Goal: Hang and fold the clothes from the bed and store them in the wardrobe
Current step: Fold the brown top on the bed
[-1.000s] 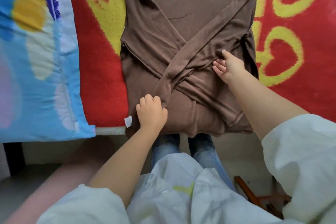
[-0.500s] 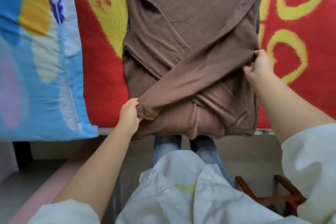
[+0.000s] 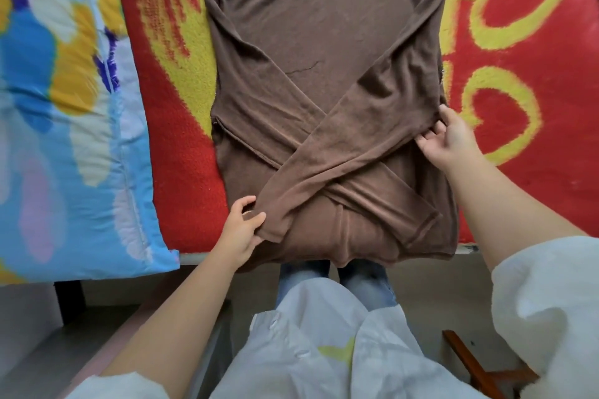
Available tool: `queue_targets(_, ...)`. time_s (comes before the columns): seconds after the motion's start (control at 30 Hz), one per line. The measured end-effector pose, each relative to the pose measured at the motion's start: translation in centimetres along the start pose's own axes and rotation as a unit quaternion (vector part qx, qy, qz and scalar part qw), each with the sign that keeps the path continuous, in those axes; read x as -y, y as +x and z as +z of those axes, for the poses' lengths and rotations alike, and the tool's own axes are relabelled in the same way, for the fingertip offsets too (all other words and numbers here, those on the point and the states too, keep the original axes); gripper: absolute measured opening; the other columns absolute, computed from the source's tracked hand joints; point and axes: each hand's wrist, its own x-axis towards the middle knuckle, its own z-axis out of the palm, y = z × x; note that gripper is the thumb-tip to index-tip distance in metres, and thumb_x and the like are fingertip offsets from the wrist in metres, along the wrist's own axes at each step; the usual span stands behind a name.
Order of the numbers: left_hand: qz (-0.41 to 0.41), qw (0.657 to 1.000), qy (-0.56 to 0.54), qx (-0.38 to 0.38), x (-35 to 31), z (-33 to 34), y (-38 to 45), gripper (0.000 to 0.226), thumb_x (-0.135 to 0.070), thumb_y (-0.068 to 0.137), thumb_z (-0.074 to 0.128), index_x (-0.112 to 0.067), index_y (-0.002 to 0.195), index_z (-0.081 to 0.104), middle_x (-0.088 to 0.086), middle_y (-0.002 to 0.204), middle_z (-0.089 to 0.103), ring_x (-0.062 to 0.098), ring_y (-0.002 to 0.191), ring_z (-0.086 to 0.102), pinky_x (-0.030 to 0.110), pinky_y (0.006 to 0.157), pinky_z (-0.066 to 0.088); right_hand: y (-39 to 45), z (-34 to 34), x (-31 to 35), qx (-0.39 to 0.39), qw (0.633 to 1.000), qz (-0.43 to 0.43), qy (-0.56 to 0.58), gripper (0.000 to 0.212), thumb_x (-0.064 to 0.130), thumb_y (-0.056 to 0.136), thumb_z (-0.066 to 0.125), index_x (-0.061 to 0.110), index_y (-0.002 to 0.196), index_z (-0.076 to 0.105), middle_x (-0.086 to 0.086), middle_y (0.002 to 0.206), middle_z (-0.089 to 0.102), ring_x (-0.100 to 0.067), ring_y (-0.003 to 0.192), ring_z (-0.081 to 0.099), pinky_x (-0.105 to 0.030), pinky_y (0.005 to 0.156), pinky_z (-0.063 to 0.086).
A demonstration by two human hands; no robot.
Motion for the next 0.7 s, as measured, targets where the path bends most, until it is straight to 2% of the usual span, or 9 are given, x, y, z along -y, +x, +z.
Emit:
queue_targets(0.07,0.001,1.0,-0.022,-0.009,-0.3,0.4,-0.2,0.042,0.01,0.093,0.037,-0.011,0.129,0.038,0.009,0.106,0.05,0.014,0.079,0.053,0.026,0.059,0.048,0.3,0.0,0.4,0.014,0.999,-0.019,0.043,0.024,0.015,0.097,0.041,0.027,0.118,0.042,0.0,0.097,0.057,-0.014,0.079,0.059,-0.024,0.062,0.052)
queue_targets(0.17,-0.013,0.999,0.004,-0.034,-0.2,0.7,-0.2,0.045,0.014,0.091,0.038,-0.018,0.122,0.04,0.009,0.108,0.051,0.02,0.075,0.056,0.018,0.049,0.048,0.6,0.1,1.0,0.017,0.993,-0.046,0.11,0.067,0.009,0.098,0.04,0.035,0.146,0.001,-0.001,0.1,0.056,-0.015,0.075,0.061,-0.025,0.061,0.048)
queue_targets(0.23,0.016,0.987,0.144,-0.074,0.4,0.8,0.1,0.042,0.009,0.088,0.048,-0.023,0.115,0.043,0.005,0.113,0.053,0.024,0.089,0.057,0.021,0.067,0.053,0.9,0.2,1.5,0.013,0.991,-0.045,0.127,0.071,0.006,0.098,0.039,0.036,0.146,-0.005,-0.006,0.121,0.053,-0.017,0.082,0.058,-0.026,0.065,0.044)
queue_targets(0.3,0.063,0.943,0.31,-0.103,0.8,1.2,-0.4,0.044,0.003,0.085,0.057,-0.018,0.122,0.045,0.002,0.117,0.05,0.022,0.105,0.052,0.023,0.089,0.041,0.9,0.1,2.1,0.015,0.992,-0.034,0.117,0.069,0.006,0.097,0.04,0.036,0.146,0.003,-0.006,0.14,0.043,-0.019,0.092,0.058,-0.027,0.072,0.044)
queue_targets(0.37,0.103,0.904,0.397,-0.121,1.4,1.9,-0.7,0.052,0.004,0.083,0.059,-0.008,0.13,0.042,0.01,0.123,0.049,0.025,0.115,0.047,0.025,0.092,0.035,1.4,0.0,2.3,0.013,0.993,-0.019,0.112,0.062,0.005,0.096,0.042,0.033,0.146,0.015,-0.007,0.142,0.042,-0.022,0.112,0.054,-0.032,0.084,0.046)
queue_targets(0.47,0.109,0.866,0.462,-0.159,1.8,2.9,-1.1,0.057,0.004,0.082,0.057,-0.007,0.135,0.037,0.018,0.131,0.041,0.032,0.117,0.045,0.034,0.095,0.035,2.5,0.0,3.0,-0.023,0.996,0.005,0.085,0.034,-0.002,0.094,0.042,0.017,0.122,0.047,-0.011,0.116,0.054,-0.023,0.111,0.053,-0.039,0.105,0.037)
queue_targets(0.53,0.076,0.847,0.488,-0.197,1.5,3.5,-1.1,0.06,0.002,0.082,0.056,-0.009,0.136,0.035,0.018,0.133,0.035,0.033,0.115,0.044,0.037,0.094,0.036,3.1,-0.2,3.2,-0.053,0.996,0.02,0.065,0.024,-0.01,0.089,0.04,0.012,0.092,0.05,-0.009,0.097,0.055,-0.02,0.086,0.056,-0.036,0.102,0.04)
queue_targets(0.6,0.072,0.814,0.522,-0.245,0.8,4.5,-1.3,0.06,0.001,0.081,0.056,-0.01,0.136,0.034,0.016,0.135,0.031,0.033,0.121,0.037,0.039,0.098,0.033,3.5,-1.0,3.5,-0.076,0.995,0.021,0.054,0.026,-0.013,0.086,0.034,0.009,0.088,0.048,-0.008,0.086,0.054,-0.017,0.076,0.054,-0.031,0.089,0.046)
queue_targets(0.7,0.173,0.783,0.527,-0.281,-1.4,7.7,-1.2,0.054,0.005,0.078,0.052,-0.005,0.131,0.043,0.018,0.138,0.032,0.035,0.125,0.031,0.042,0.102,0.027,3.5,-1.7,4.4,-0.075,0.995,0.024,0.069,0.03,-0.014,0.086,0.026,0.006,0.092,0.048,-0.008,0.082,0.056,-0.015,0.072,0.056,-0.025,0.065,0.047)
